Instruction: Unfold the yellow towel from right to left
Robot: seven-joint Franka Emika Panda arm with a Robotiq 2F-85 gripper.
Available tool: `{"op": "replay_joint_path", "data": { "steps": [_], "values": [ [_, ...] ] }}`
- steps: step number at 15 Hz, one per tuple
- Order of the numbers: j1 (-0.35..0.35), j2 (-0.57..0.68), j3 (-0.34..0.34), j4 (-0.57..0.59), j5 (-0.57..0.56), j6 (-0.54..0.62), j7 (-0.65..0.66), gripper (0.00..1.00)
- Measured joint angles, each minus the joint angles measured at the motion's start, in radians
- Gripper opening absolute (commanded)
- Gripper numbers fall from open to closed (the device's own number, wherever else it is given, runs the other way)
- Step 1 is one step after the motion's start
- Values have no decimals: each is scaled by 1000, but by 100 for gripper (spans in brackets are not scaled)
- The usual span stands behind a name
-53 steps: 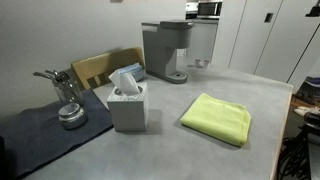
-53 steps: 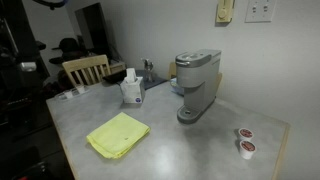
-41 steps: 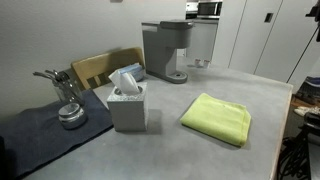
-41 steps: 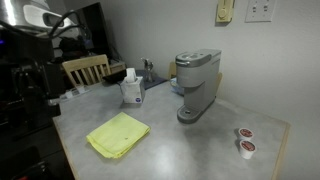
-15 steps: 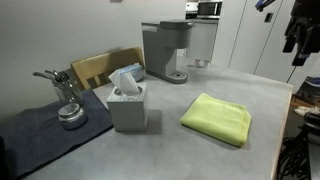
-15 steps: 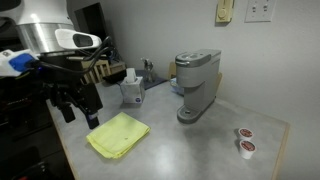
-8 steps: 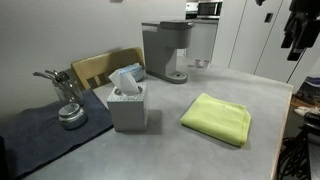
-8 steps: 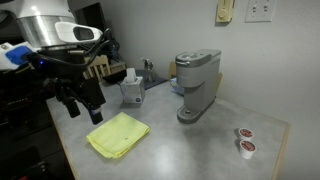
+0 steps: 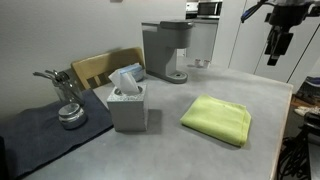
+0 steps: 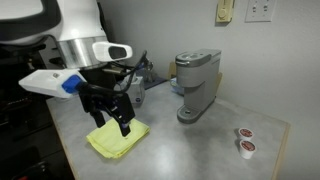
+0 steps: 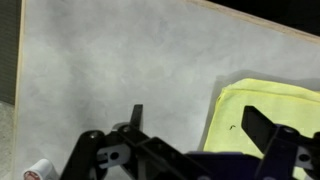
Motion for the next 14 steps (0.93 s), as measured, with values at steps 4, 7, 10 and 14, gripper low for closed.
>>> {"op": "replay_joint_path", "data": {
  "steps": [4,7,10,14],
  "values": [
    [39,162,-45,61,197,10,-302,100],
    [50,226,-43,96,247,9,-382,100],
    [51,230,-43,102,247,7,-385,100],
    [33,229,-16,85,247,17,-358,100]
  ]
}}
